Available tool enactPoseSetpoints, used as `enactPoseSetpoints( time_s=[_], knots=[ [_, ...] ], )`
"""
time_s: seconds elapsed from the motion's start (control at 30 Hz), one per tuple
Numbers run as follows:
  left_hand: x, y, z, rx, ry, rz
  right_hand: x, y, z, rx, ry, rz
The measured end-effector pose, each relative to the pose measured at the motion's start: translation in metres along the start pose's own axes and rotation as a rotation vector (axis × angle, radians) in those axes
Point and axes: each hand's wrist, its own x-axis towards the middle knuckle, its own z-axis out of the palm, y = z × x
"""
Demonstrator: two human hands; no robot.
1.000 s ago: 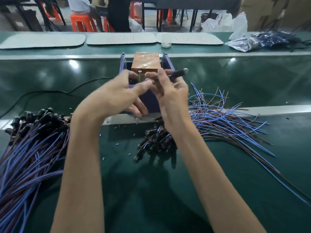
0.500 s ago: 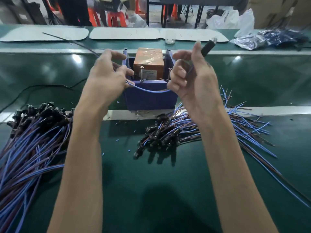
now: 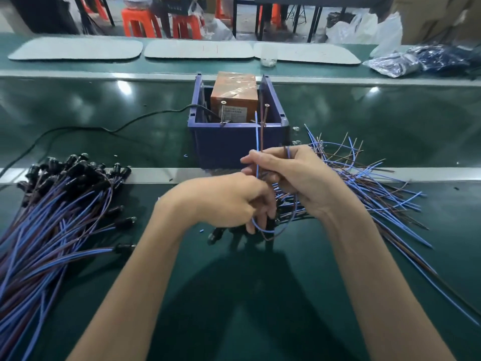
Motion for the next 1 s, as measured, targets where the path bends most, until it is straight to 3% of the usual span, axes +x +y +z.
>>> enactPoseSetpoints(
  time_s=[0.13,0.27,0.4,0.77,1.0],
  knots=[
    [-0.008,-0.001,-0.008,0.018,0.028,0.038,0.002,0.0,0.005,0.073,-0.004,-0.057],
    [-0.016,-0.012,-0.017,-0.19,0.309,0.115,0.003,-0.001,0.005,0.146,0.07,-0.081],
    [-0.007,-0.014,-0.013,-0.283,0.54,0.049,0.005,0.0,0.005,0.169,0.101,-0.09],
    [-0.007,-0.026,-0.02,-0.124,0.672,-0.15,0.012,0.008,-0.001,-0.043,0.244,-0.139],
    [-0.007,-0.025,-0.024,-0.097,0.755,-0.136,0.017,0.007,-0.003,-0.097,0.389,-0.222]
  ],
)
